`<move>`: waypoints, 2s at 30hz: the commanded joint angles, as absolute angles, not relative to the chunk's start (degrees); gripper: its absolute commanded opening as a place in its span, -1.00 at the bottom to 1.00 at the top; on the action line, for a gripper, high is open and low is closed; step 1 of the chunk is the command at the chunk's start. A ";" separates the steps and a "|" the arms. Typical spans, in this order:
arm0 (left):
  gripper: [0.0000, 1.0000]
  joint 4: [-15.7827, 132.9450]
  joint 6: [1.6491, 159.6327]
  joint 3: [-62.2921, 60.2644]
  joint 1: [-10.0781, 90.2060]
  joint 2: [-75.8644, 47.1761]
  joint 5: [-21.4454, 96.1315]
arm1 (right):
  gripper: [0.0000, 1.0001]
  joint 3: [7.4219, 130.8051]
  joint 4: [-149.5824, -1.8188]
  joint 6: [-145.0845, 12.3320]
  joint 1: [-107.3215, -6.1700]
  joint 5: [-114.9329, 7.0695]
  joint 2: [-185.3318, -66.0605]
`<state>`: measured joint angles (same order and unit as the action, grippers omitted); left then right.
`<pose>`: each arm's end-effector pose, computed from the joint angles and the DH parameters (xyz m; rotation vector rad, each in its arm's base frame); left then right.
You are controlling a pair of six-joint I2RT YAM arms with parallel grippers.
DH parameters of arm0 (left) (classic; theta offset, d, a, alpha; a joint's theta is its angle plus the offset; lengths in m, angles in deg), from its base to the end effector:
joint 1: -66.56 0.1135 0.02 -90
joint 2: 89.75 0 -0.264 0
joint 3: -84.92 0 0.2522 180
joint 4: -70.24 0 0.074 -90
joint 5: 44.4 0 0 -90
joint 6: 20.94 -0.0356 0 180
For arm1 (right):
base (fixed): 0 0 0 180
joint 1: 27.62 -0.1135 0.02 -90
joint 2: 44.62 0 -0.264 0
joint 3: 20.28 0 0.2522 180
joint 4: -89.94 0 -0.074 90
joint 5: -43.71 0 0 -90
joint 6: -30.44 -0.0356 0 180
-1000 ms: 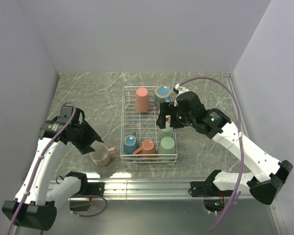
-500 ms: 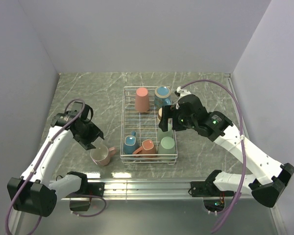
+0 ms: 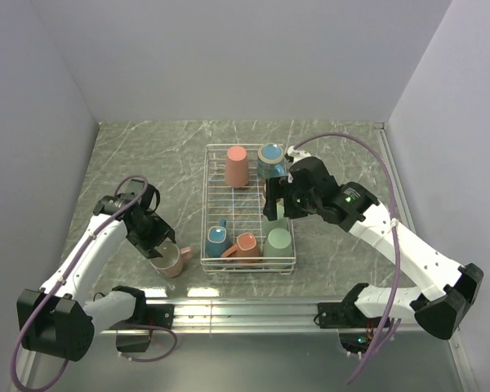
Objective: Load the cups into the dish rack
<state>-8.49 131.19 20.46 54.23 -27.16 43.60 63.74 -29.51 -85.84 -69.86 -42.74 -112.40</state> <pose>0.1711 -0.0387 0.2494 -1.2450 2.6963 -0.2482 0.1797 0.1602 0.3519 -0.3023 2.3823 0.5080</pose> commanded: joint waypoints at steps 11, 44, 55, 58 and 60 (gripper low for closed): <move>-0.34 -3.99 130.94 24.66 53.73 -27.00 43.23 | 1.00 65.46 -29.98 -83.21 -69.89 -42.25 -114.14; -0.99 16.02 122.23 -8.31 56.71 -27.78 27.87 | 0.99 86.90 -46.05 -94.88 -66.56 -90.05 -127.58; -0.99 40.11 132.69 -1.44 62.43 -32.17 12.47 | 0.98 81.02 -71.52 -117.28 -63.83 -100.60 -133.29; -0.99 44.41 134.89 -0.39 62.43 -33.58 10.37 | 0.98 79.79 -75.75 -121.16 -63.83 -100.78 -134.44; -0.99 46.36 136.72 0.92 62.43 -34.29 9.75 | 0.98 80.14 -76.21 -122.05 -63.92 -100.52 -135.23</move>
